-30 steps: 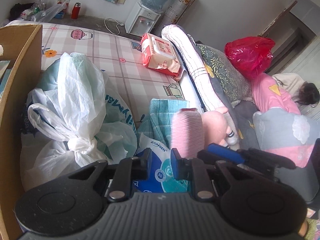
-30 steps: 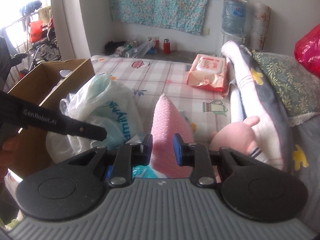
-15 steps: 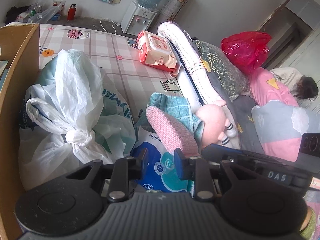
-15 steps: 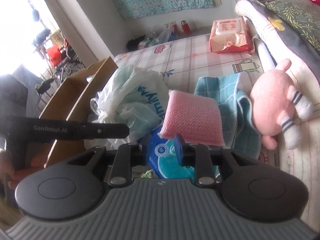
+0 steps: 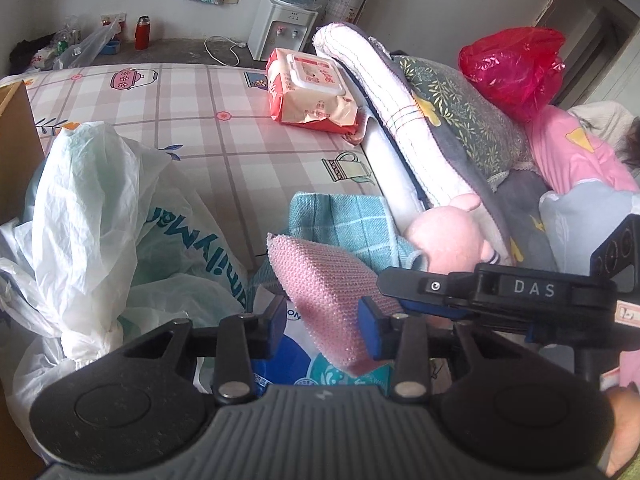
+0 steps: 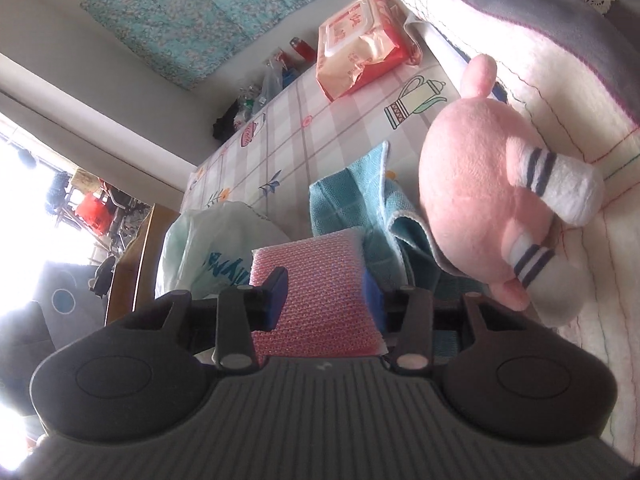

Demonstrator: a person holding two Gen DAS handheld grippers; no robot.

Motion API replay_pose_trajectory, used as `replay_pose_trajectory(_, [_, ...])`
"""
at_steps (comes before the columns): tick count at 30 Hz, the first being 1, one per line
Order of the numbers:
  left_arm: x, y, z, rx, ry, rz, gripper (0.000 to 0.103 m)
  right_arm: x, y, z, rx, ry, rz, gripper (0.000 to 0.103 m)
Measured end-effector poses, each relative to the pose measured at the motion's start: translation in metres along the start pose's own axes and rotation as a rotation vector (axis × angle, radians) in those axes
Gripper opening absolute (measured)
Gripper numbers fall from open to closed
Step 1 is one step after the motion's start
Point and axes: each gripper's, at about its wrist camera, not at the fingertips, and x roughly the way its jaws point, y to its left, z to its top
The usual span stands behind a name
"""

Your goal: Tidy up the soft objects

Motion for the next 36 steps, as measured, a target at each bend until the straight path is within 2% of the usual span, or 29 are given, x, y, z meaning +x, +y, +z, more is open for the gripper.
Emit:
replay_pose_trajectory(11, [0.012, 0.004, -0.003, 0.006, 0.025, -0.016, 0.038, 0.017, -0.003, -0.001, -0.002, 0.039, -0.030, 0.047])
replay_pose_trajectory(14, [0.014, 0.002, -0.003, 0.016, 0.023, -0.031, 0.035, 0.020, -0.005, 0.000, 0.013, 0.046, -0.029, 0.047])
replay_pose_trajectory(19, [0.010, 0.001, -0.003, 0.026, 0.015, -0.040, 0.035, 0.013, 0.002, -0.003, 0.016, 0.045, -0.012, 0.047])
replay_pose_trajectory(29, [-0.039, -0.002, -0.009, 0.057, -0.064, -0.055, 0.035, -0.017, 0.029, -0.009, -0.016, 0.012, 0.002, 0.047])
replay_pose_trajectory(36, [-0.091, 0.012, -0.010, 0.062, -0.167, -0.021, 0.035, -0.027, 0.075, -0.011, -0.081, -0.004, 0.035, 0.047])
